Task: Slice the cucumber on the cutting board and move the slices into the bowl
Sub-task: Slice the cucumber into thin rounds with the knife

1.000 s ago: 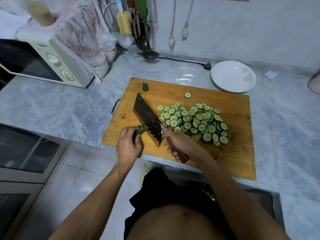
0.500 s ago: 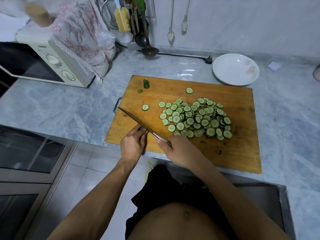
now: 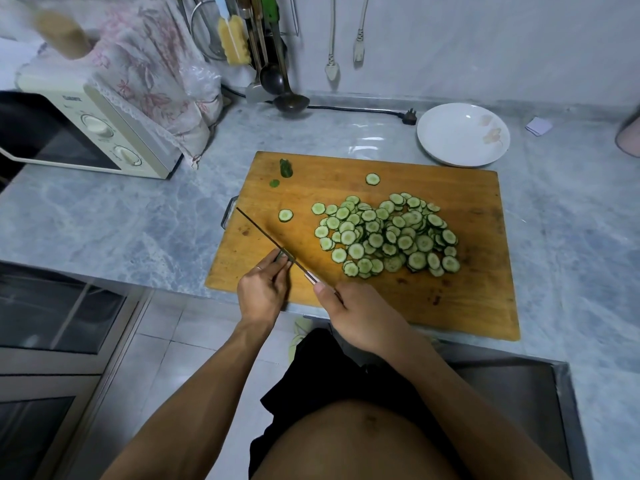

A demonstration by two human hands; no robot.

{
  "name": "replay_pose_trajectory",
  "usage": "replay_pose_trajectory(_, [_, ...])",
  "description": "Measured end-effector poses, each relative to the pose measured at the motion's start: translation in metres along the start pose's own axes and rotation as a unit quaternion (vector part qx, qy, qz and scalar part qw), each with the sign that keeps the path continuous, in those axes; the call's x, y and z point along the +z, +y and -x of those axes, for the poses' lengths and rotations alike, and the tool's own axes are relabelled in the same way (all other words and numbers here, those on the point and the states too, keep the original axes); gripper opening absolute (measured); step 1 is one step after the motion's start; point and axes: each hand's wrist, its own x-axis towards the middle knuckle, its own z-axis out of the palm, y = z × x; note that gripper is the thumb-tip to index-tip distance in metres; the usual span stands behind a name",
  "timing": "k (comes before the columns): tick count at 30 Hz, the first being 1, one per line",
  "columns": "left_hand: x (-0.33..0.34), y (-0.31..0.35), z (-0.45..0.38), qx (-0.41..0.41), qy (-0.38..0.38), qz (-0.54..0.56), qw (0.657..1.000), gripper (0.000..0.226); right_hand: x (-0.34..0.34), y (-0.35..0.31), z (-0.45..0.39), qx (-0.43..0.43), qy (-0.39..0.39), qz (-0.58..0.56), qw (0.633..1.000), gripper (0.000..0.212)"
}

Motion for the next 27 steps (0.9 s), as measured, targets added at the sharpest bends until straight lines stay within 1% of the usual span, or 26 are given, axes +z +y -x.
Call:
replay_pose_trajectory(9, [0.001,0.001,-0.001,-0.007,0.003,0.021,1.000,0.031,-0.004,-0.002,-0.006,0.020,-0.031,-0.013,0.999,0.057])
replay_pose_trajectory(12, [0.002,-0.002,-0.002,-0.004,0.004,0.024,1.000,0.025,-0.006,-0.003,-0.016,0.029,-0.043,-0.023,0.998,0.060])
replay_pose_trajectory(15, [0.003,-0.004,-0.001,-0.002,-0.005,0.029,1.000,0.027,0.001,-0.005,-0.026,0.024,-0.037,-0.018,0.999,0.062])
replay_pose_trajectory(18, [0.004,-0.001,-0.001,0.004,0.002,0.022,1.000,0.031,0.013,-0.009,-0.037,0.030,-0.032,0.002,0.999,0.063])
replay_pose_trajectory(23, [0.002,0.002,-0.001,0.027,0.009,0.013,1.000,0.028,0.021,-0.008,-0.046,0.035,-0.030,0.006,0.999,0.061])
replay_pose_trajectory(27, [0.002,0.002,0.003,0.009,0.015,0.025,1.000,0.023,0.012,-0.003,-0.043,0.036,-0.022,-0.009,0.999,0.061])
